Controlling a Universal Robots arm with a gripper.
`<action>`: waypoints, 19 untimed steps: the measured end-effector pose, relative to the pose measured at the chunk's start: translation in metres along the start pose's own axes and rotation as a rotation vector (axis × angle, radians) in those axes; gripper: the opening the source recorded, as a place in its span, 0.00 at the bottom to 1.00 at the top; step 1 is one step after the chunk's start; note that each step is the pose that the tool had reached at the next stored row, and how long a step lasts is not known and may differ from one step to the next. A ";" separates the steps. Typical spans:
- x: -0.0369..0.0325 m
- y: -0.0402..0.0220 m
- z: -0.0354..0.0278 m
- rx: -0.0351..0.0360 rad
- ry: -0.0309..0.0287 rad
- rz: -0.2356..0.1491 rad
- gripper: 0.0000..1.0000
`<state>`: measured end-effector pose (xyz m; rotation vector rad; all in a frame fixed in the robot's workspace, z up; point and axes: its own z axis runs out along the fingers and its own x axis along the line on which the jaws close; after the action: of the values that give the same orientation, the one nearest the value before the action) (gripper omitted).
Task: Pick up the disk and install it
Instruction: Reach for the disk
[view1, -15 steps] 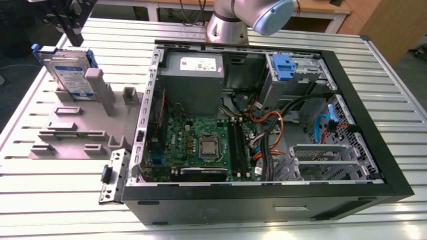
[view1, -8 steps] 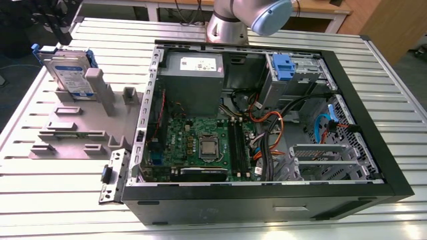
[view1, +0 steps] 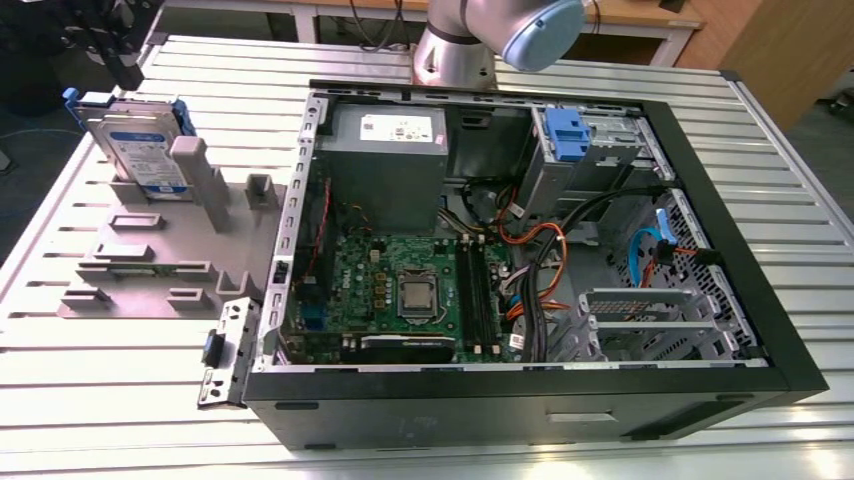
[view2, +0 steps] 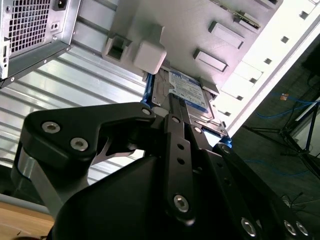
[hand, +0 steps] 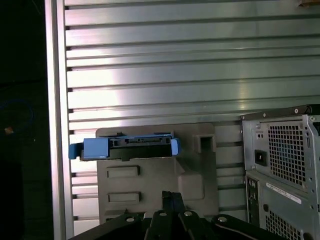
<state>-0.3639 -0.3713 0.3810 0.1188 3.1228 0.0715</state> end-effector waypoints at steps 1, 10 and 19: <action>0.0000 0.0000 0.0000 0.0000 0.0000 0.000 0.11; 0.0062 0.0011 0.0004 0.0000 -0.0001 0.000 0.11; 0.0252 0.0155 0.0055 0.0007 0.0014 0.000 0.11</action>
<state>-0.3877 -0.3537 0.3759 0.1189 3.1243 0.0706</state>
